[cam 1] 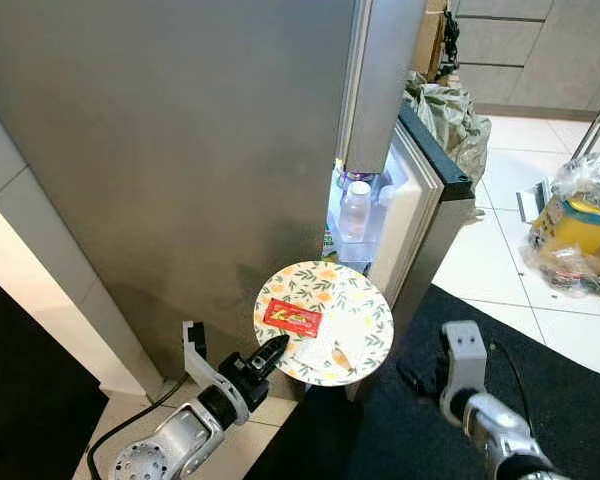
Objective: Restocking fridge
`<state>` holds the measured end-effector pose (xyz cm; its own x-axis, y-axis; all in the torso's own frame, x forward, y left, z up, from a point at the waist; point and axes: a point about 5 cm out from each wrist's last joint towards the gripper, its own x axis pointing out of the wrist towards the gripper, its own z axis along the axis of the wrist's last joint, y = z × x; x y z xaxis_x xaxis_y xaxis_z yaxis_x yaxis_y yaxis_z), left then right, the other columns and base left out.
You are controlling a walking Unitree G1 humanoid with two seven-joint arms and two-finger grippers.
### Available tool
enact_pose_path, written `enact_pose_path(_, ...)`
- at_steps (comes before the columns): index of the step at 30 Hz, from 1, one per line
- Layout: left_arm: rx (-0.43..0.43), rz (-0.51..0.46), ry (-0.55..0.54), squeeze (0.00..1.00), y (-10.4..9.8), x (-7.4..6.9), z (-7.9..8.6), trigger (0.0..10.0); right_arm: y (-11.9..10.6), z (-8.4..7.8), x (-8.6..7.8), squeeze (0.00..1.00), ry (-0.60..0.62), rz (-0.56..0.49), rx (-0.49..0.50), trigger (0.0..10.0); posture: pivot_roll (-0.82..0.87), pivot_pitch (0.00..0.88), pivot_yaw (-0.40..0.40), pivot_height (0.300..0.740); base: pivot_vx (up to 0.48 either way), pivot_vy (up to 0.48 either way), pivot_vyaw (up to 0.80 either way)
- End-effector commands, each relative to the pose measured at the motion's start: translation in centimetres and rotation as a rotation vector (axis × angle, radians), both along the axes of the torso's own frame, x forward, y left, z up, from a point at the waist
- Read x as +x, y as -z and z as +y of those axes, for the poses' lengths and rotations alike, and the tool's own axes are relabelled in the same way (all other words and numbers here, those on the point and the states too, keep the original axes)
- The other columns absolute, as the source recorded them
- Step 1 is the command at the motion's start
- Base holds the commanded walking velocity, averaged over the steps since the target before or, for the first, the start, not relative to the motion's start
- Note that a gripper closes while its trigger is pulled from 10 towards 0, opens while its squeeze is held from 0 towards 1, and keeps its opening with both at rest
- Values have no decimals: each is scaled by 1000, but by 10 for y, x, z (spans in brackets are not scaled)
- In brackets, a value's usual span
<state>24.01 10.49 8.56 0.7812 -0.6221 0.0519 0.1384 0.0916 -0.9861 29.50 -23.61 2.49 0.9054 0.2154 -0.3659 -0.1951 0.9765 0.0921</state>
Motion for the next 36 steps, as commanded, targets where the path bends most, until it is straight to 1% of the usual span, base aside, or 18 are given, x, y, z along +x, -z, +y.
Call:
enact_pose_path(1, 14, -4, -8, 0, 2, 0, 4, 10000, -3, 2, 1, 0, -25, -24, 15, 10000, -38, 99, 22, 740, 0, 0, 0)
enact_pose_path(2, 14, -4, -9, 0, 2, 0, 4, 10000, -12, 10, 10, 0, -98, -61, 9, 10000, -36, 102, 22, 740, 0, 0, 0)
enact_pose_path(3, 14, -3, -9, 0, 3, -1, 4, 10000, -16, 14, 13, 0, -125, -70, 5, 10000, -36, 102, 22, 740, 0, 0, 0)
enact_pose_path(4, 14, -3, -9, 0, 3, -1, 4, 10000, -16, 14, 13, 0, -125, -70, 5, 10000, -36, 102, 22, 740, 0, 0, 0)
enact_pose_path(6, 15, -2, -9, 0, 3, -1, 3, 10000, -24, 21, 20, 0, -181, -100, 6, 10000, -31, 108, 21, 740, 0, 0, 0)
enact_pose_path(7, 15, -2, -9, 0, 3, -1, 3, 10000, -24, 21, 20, 0, -181, -100, 6, 10000, -31, 108, 21, 740, 0, 0, 0)
enact_pose_path(9, 15, 2, -21, 0, 5, -2, 5, 10000, -36, 27, 30, 0, -220, -134, 4, 10000, -25, 114, 19, 740, 0, 0, 0)
enact_pose_path(10, 15, 2, -21, 0, 5, -2, 5, 10000, -36, 27, 30, 0, -220, -134, 4, 10000, -25, 114, 19, 740, 0, 0, 0)
enact_pose_path(12, 14, 4, -36, 0, 5, -2, 8, 10000, -45, 29, 38, 0, -233, -154, -13, 10000, -19, 119, 17, 740, 0, 0, 0)
enact_pose_path(13, 14, 4, -36, 0, 5, -2, 8, 10000, -45, 29, 38, 0, -233, -154, -13, 10000, -19, 119, 17, 740, 0, 0, 0)
enact_pose_path(16, 15, -1, -60, 0, 4, -2, 13, 10000, -54, 32, 46, 0, -248, -165, -45, 10000, -11, 122, 13, 740, 0, 0, 0)
enact_pose_path(18, 15, -5, -69, 0, 3, -1, 15, 10000, -59, 33, 49, 0, -262, -185, -40, 10000, -10, 124, 11, 740, 0, 0, 344)
enact_pose_path(27, 15, -7, -69, 0, 3, -2, 14, 10000, -64, 35, 52, 0, -289, -197, -44, 10000, -10, 125, 11, 740, 0, 0, 751)
enact_pose_path(33, 23, -7, -71, 0, 3, -1, 14, 10000, -63, 34, 52, 0, -282, -196, -55, 10000, -15, 125, 17, 740, 0, 0, 734)
enact_pose_path(35, 32, -14, -70, 0, 3, -1, 14, 10000, -64, 33, 52, 0, -269, -196, -59, 10000, -15, 125, 17, 740, 0, 0, 0)
enact_pose_path(36, 45, -16, -90, 0, 4, 1, 15, 10000, -65, 32, 53, 0, -261, -202, -62, 10000, -20, 123, 18, 740, 0, 0, 0)
